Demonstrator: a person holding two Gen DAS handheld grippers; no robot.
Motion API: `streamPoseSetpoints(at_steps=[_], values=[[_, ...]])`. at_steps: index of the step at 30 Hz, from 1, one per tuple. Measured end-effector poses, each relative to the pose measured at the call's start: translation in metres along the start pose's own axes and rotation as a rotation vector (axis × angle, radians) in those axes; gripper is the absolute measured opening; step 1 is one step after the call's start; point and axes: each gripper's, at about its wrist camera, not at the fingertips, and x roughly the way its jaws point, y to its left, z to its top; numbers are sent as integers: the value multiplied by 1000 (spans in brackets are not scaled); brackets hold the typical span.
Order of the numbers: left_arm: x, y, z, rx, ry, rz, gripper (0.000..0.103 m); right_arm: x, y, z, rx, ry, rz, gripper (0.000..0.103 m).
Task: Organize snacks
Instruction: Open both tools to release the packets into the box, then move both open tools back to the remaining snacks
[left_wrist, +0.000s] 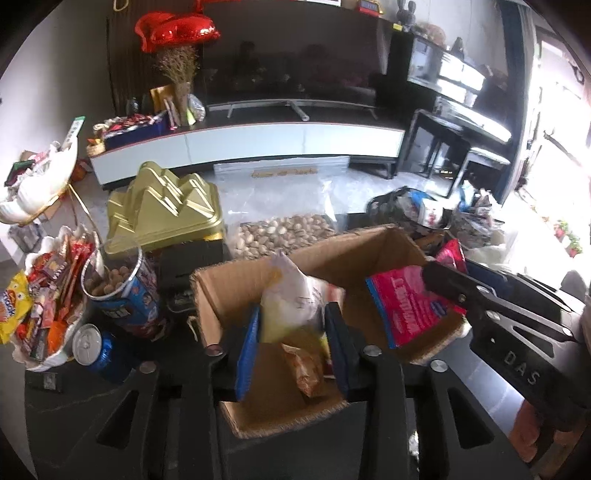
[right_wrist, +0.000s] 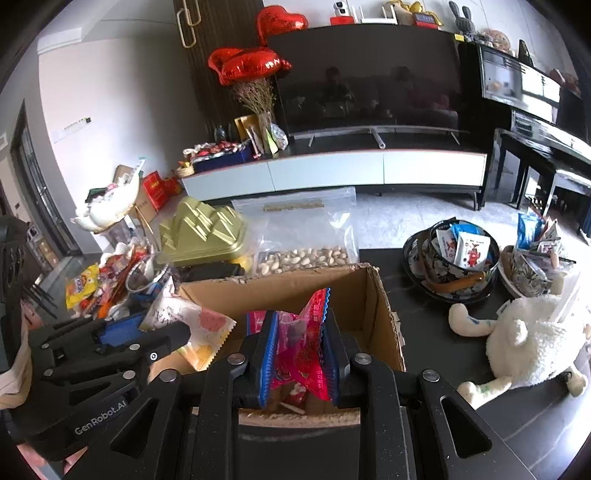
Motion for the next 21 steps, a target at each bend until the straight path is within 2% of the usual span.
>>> streamPoseSetpoints(at_steps=[1, 3, 9, 21], values=[[1, 0, 0, 4, -3, 10, 54, 3, -1, 0, -5, 6, -14, 29], [0, 0, -2, 7, -17, 48, 60, 4, -5, -2, 0, 6, -32, 32], [-16, -4, -16, 8, -30, 42, 60, -6, -8, -17, -7, 34, -18, 32], [-69, -31, -48, 31, -84, -14, 60, -64, -8, -51, -26, 15, 2, 32]])
